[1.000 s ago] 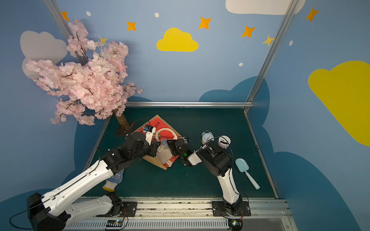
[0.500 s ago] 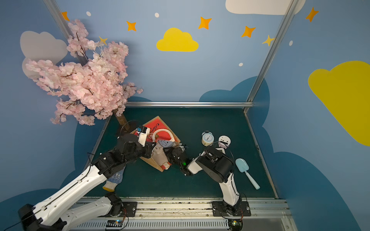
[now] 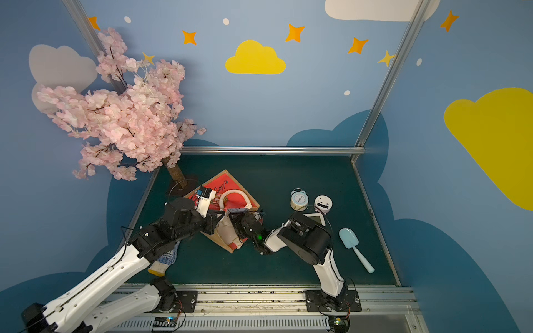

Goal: Take the alarm clock out of the canvas bag
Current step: Pick up the alarm from the canvas bag.

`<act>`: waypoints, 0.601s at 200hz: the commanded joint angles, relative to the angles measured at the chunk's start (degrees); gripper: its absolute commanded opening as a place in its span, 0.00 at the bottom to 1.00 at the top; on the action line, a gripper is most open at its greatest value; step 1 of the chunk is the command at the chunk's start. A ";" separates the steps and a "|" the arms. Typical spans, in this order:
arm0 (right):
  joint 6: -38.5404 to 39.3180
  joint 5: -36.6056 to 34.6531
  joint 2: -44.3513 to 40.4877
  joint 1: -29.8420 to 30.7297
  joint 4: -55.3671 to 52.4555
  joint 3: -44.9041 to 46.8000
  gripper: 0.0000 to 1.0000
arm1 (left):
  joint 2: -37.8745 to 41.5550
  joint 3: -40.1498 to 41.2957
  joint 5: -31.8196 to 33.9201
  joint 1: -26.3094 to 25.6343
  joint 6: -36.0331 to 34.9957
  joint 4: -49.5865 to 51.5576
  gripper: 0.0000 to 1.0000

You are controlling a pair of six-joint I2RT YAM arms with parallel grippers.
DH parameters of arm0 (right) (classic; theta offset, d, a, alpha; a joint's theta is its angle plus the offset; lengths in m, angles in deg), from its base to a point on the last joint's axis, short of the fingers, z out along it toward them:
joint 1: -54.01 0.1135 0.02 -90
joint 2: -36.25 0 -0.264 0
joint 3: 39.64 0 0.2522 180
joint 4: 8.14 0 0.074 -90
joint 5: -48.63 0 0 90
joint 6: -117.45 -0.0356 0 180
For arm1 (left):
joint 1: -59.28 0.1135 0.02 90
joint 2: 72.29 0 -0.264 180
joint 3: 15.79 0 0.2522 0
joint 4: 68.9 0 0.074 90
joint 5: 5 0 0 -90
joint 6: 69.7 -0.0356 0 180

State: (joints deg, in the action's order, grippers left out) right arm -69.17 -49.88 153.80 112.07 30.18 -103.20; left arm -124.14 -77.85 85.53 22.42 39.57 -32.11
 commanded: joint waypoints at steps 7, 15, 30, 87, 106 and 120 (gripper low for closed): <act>0.21 1.90 0.73 -0.21 -4.03 -1.67 0.52 | 0.62 -0.58 -5.09 -0.23 -0.47 -5.70 0.04; 0.21 2.48 0.90 -0.34 -5.36 -1.92 0.52 | 0.35 -0.70 -5.40 -0.21 -0.39 -6.10 0.04; 0.11 3.59 1.47 -0.40 -7.50 -2.68 0.51 | -0.30 -0.84 -5.89 -0.16 -0.29 -6.58 0.04; -1.38 4.07 6.22 -1.52 -6.68 -4.25 0.55 | -1.46 -0.88 -7.98 -0.14 0.78 -9.33 0.04; -1.54 3.59 6.93 -1.77 -5.55 -4.37 0.54 | -1.40 -0.63 -8.25 -0.14 1.06 -9.73 0.04; -1.56 3.22 7.44 -1.99 -3.44 -4.27 0.53 | -1.35 -0.43 -8.45 -0.13 1.24 -9.97 0.04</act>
State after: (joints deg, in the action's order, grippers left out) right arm -69.78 -47.50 157.45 110.70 29.00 -107.61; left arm -126.37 -77.74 83.24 22.90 40.12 -35.17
